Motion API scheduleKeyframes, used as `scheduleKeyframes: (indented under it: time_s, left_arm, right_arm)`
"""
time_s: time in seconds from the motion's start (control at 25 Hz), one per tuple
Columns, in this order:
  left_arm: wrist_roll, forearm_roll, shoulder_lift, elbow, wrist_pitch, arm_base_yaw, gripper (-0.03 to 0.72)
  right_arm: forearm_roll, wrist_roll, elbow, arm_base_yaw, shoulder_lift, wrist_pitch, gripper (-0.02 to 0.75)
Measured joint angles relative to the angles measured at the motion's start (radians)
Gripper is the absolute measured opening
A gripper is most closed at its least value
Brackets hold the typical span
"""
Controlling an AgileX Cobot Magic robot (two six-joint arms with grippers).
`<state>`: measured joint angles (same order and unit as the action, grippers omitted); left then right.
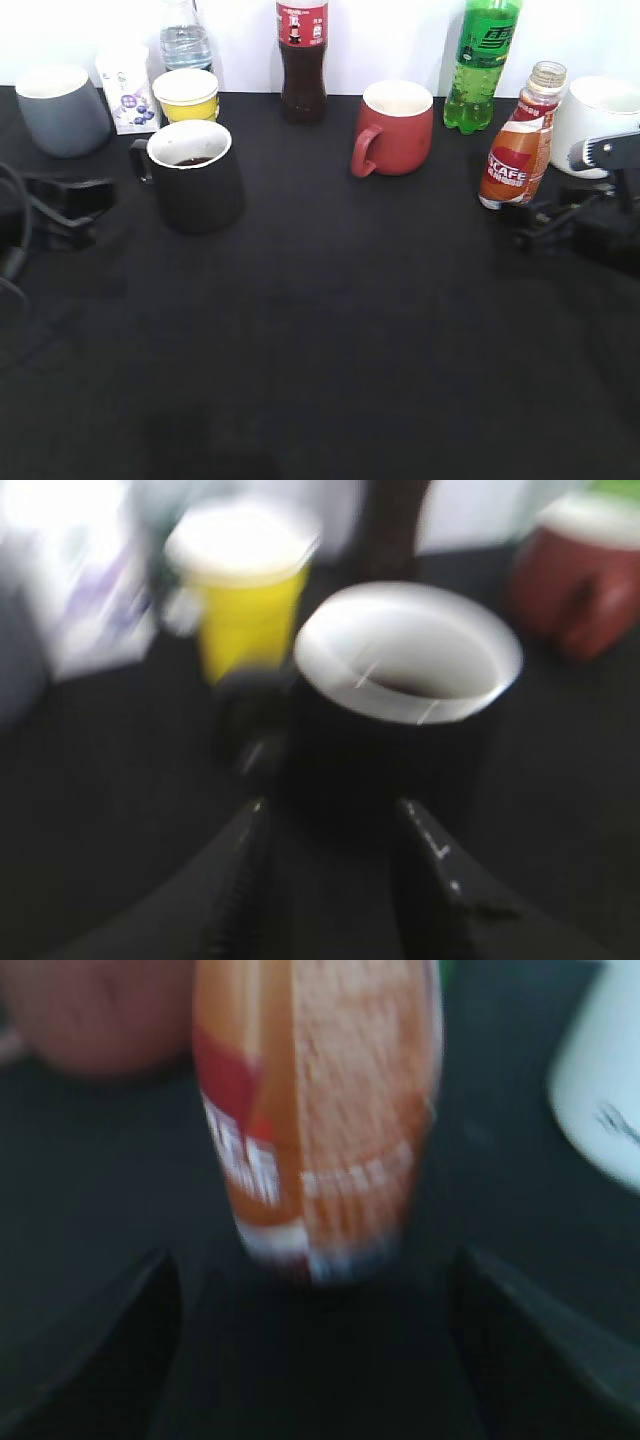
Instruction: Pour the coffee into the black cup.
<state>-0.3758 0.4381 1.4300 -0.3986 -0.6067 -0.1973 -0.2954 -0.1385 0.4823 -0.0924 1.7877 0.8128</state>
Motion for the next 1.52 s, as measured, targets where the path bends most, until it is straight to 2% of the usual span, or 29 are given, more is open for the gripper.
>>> scheduleKeyframes:
  time_s: [0.08, 0.24, 0.36, 0.48, 0.6, 0.68, 0.72, 0.8, 0.88, 1.0, 1.52]
  left_arm:
    - [-0.049, -0.01, -0.078, -0.048, 0.24, -0.022, 0.314]
    - [-0.056, -0.11, -0.176, -0.205, 0.758, -0.17, 0.312]
    - [-0.056, -0.13, -0.25, -0.312, 1.048, -0.255, 0.309]
    - [-0.056, -0.172, -0.421, -0.358, 1.195, -0.308, 0.309]
    - [-0.04, -0.202, -0.708, -0.359, 1.357, -0.352, 0.309]
    - [0.076, -0.277, -0.856, -0.358, 1.463, -0.359, 0.306]
    - [0.141, -0.329, -0.928, -0.345, 1.497, -0.36, 0.306]
    - [0.181, -0.377, -1.056, -0.275, 1.572, -0.36, 0.302]
    - [0.185, -0.383, -1.187, -0.191, 1.632, -0.36, 0.298]
    - [0.185, -0.372, -1.344, -0.13, 1.671, -0.36, 0.298]
    - [0.185, -0.37, -1.377, -0.128, 1.676, -0.359, 0.295]
  right_arm:
    - [0.0, 0.0, -0.002, 0.0, -0.129, -0.193, 0.631]
    - [0.005, -0.019, 0.055, 0.0, -0.403, -0.721, 0.613]
    - [0.114, -0.025, 0.152, -0.038, -0.653, -1.113, 0.596]
    - [0.168, -0.025, 0.164, -0.091, -0.937, -1.268, 0.592]
    - [0.199, 0.054, 0.166, -0.093, -1.171, -1.475, 0.59]
    - [0.254, 0.064, 0.165, -0.093, -1.294, -1.641, 0.589]
    - [0.295, 0.066, 0.142, -0.093, -1.35, -1.685, 0.589]
    - [0.32, 0.067, 0.067, -0.093, -1.454, -1.782, 0.589]
    - [0.324, 0.067, 0.04, -0.093, -1.573, -1.87, 0.589]
    - [0.305, 0.069, 0.031, -0.093, -1.699, -1.88, 0.59]
    - [0.306, 0.068, 0.019, -0.092, -1.709, -1.869, 0.589]
